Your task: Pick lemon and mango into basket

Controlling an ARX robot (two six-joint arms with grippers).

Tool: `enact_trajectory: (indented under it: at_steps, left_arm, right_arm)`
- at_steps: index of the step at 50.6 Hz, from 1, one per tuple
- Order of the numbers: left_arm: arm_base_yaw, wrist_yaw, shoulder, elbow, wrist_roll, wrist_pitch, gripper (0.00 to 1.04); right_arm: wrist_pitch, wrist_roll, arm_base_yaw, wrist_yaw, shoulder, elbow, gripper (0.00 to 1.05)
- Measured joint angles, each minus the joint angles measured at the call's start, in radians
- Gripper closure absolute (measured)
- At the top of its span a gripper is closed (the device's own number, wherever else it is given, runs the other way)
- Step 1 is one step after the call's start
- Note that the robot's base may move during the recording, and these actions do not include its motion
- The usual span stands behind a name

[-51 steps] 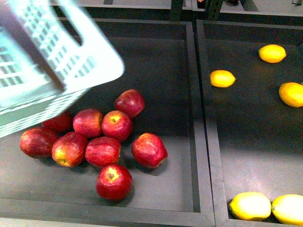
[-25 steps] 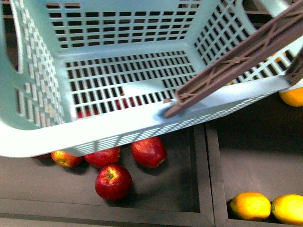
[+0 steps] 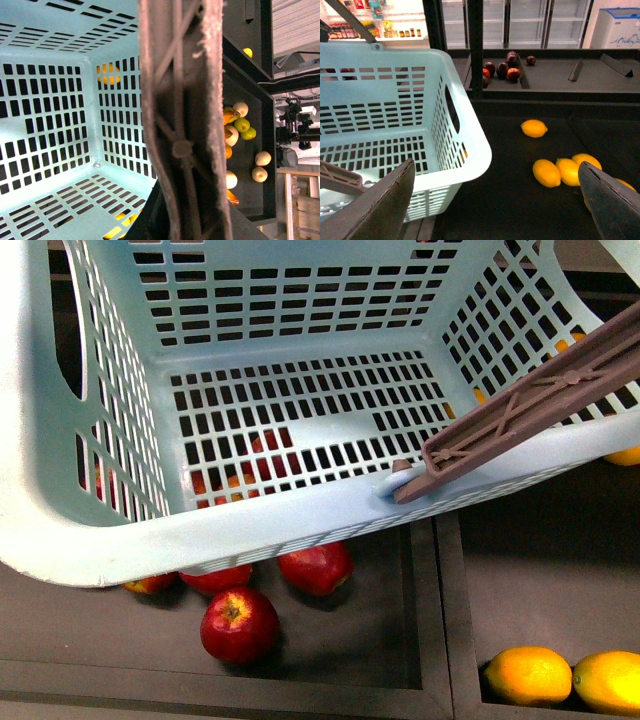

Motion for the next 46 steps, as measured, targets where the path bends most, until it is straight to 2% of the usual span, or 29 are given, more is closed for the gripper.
enact_trajectory:
  at_steps: [18, 20, 23, 24, 26, 30, 38, 44, 46]
  left_arm:
    - [-0.002, 0.01, 0.0, 0.0, 0.0, 0.0, 1.0]
    - [-0.002, 0.01, 0.0, 0.0, -0.001, 0.0, 1.0]
    - [-0.002, 0.01, 0.0, 0.0, 0.0, 0.0, 1.0]
    - [-0.002, 0.009, 0.0, 0.0, -0.002, 0.0, 1.0]
    - [-0.002, 0.007, 0.0, 0.0, -0.002, 0.0, 1.0]
    - [-0.002, 0.006, 0.0, 0.001, 0.003, 0.0, 1.0]
    - [-0.002, 0.007, 0.003, 0.001, 0.002, 0.0, 1.0]
    - [-0.002, 0.011, 0.003, 0.001, -0.001, 0.0, 1.0]
    - [-0.002, 0.01, 0.003, 0.001, -0.001, 0.0, 1.0]
  right_arm:
    - [0.0, 0.0, 0.0, 0.0, 0.0, 0.0, 0.09]
    - [-0.044, 0.031, 0.006, 0.028, 0.025, 0.014, 0.09]
    - [-0.246, 0.138, 0.003, 0.117, 0.143, 0.104, 0.09]
    - [-0.35, 0.193, -0.021, 0.133, 0.239, 0.156, 0.09]
    - [-0.424, 0.253, -0.056, 0.128, 0.325, 0.195, 0.09]
    - [-0.438, 0.313, -0.142, 0.093, 0.442, 0.219, 0.09]
    - [-0.207, 0.288, -0.501, -0.05, 0.678, 0.286, 0.09]
    - [-0.051, 0.234, -0.687, -0.077, 0.893, 0.338, 0.09]
    - [-0.001, 0.212, -0.719, -0.075, 0.965, 0.355, 0.09]
